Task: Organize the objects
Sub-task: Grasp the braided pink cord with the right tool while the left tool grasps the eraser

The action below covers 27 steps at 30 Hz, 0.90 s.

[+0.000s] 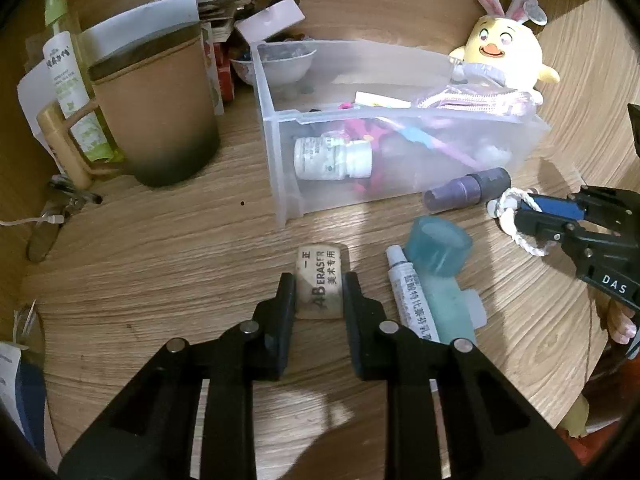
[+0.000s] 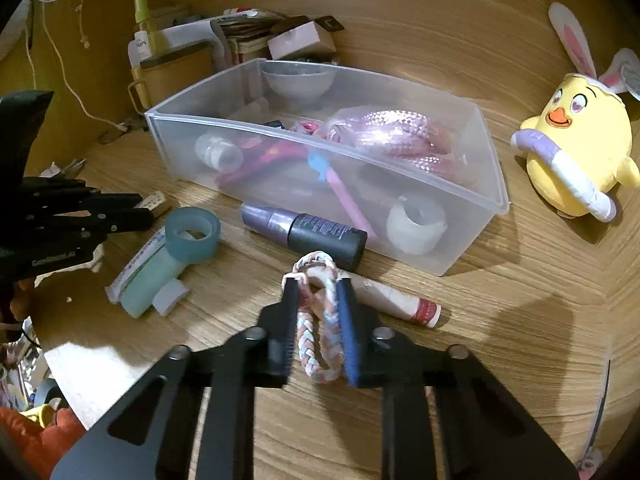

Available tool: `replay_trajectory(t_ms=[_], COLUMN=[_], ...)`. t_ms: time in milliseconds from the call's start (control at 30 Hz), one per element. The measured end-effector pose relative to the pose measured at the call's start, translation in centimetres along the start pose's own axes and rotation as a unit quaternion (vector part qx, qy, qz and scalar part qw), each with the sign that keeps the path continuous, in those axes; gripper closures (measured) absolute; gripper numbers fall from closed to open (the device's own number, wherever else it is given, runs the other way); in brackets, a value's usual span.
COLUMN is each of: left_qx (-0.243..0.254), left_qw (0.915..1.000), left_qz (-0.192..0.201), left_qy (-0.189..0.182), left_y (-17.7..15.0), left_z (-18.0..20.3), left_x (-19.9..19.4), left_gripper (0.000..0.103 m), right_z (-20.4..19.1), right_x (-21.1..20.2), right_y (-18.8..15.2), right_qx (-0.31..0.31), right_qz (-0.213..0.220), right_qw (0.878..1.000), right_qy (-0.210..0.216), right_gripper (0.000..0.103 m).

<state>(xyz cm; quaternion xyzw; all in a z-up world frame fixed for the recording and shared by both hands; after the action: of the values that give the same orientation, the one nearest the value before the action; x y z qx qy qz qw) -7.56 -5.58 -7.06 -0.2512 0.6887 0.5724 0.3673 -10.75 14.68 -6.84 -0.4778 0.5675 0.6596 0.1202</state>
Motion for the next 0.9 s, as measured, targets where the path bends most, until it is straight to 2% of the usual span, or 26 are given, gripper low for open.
replay_trajectory(t_ms=[433,500,600,700,900], left_qx=[-0.021,-0.024,-0.03,-0.035,-0.034], left_qw=[0.9971,0.996,0.9943,0.9928,0.9913], left_qz=[0.073,0.085,0.102,0.114,0.127], left_qy=[0.008,0.01,0.01,0.01,0.002], left_y=[1.4,1.8,2.5,3.1,4.2], left_z=[-0.9,-1.0,-1.4,-1.7,-1.7], left_x=[-3.8,-4.3,-5.0,-5.3,-5.4], left_gripper=[0.08,0.08,0.08,0.08,0.081], right_z=[0.8,0.8,1.0,1.4,1.7], right_x=[-1.9,-2.1,-1.8,-1.1,-0.7], right_y=[0.1,0.1,-0.2,-0.8,-1.0], right_qx=[0.019,0.015,0.02,0.019,0.013], right_qz=[0.025,0.018,-0.008,-0.022,-0.013], right_qw=[0.999,1.0,1.0,1.0,1.0], right_qy=[-0.007,-0.004,0.008,-0.005,-0.022], right_gripper=[0.095,0.095,0.091,0.083,0.082])
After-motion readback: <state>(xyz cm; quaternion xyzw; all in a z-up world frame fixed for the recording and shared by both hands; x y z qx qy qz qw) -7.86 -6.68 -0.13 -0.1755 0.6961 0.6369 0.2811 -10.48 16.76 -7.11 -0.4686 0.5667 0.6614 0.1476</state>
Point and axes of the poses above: each gripper's, at about its wrist camera, not at the fingertips, and x roughly the way its jaws point, z to its right, y to its top, the point moved 1 cm from there along x, roughly the way its jaws point, and after that the axes turned 11 degrees about x, right-handed, at the moved point
